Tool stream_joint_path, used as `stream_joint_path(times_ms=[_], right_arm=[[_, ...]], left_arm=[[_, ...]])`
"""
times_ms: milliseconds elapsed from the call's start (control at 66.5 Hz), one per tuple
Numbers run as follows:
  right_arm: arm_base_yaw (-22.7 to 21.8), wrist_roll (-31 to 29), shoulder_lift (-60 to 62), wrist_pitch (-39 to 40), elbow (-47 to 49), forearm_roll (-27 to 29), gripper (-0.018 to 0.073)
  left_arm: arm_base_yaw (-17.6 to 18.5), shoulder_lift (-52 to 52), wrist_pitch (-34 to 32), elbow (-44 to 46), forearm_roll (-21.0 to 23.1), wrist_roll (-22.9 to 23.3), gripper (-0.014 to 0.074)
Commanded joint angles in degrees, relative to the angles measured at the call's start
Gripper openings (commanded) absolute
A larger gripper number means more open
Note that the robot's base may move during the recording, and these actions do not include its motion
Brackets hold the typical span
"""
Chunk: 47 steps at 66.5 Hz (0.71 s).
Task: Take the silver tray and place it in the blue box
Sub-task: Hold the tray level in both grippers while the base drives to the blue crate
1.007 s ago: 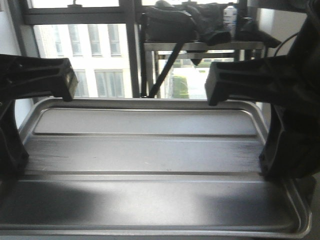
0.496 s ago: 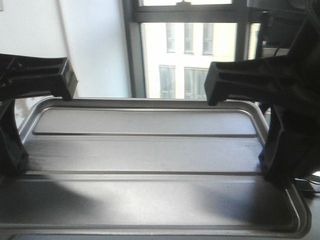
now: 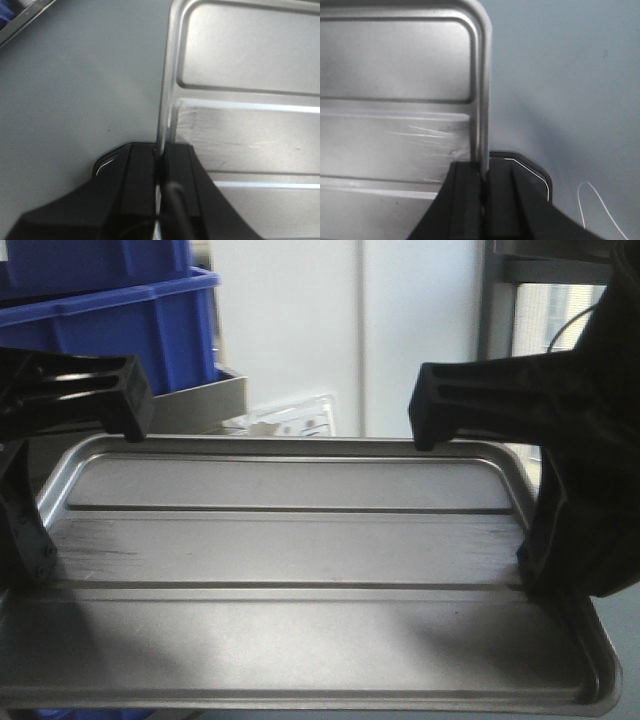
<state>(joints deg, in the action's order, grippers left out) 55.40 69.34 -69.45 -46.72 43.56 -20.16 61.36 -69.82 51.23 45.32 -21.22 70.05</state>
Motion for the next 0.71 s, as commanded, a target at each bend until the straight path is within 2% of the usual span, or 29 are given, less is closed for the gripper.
stream_joint_path(times_ms=[0,691], right_arm=[[0.06,-0.12,1.48,1.53,1.39,-1.93,0.0053],[0.06,-0.12,1.48,1.47,1.39,-1.93,0.0053]], left_arm=[[-0.09,1.49,-0.65,1.81,-1.38,0.24,-0.0015],[-0.09,1.49,-0.65,1.81,-1.38,0.24,-0.0015]])
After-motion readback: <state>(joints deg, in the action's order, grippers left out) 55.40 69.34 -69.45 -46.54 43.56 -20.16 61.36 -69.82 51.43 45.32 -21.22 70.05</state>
